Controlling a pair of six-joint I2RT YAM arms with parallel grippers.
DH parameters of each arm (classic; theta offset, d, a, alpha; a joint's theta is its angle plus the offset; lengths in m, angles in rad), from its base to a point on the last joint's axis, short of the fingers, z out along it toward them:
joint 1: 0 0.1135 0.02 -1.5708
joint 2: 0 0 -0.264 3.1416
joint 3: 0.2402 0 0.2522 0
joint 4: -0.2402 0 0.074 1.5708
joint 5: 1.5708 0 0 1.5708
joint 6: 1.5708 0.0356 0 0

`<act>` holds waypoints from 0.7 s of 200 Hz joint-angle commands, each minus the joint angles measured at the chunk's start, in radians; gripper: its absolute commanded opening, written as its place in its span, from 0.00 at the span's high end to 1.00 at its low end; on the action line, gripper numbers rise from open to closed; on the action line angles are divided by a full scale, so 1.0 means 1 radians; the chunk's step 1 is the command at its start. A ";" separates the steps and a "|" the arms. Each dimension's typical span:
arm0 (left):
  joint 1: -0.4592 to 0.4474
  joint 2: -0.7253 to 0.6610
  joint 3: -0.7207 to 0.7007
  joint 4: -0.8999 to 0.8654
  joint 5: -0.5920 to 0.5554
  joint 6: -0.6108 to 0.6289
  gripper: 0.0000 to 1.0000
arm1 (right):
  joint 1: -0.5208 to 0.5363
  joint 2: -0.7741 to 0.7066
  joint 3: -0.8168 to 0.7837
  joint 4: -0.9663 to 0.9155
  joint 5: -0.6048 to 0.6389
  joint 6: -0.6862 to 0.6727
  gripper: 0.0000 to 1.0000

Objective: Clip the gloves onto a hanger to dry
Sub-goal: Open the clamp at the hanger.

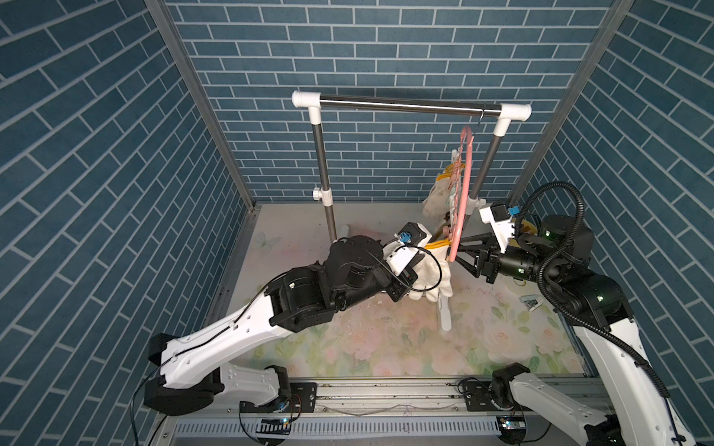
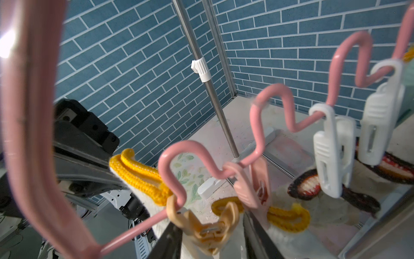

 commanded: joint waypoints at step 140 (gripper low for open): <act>-0.005 0.024 0.047 -0.019 0.001 0.033 1.00 | -0.003 0.013 -0.035 0.100 -0.066 0.064 0.58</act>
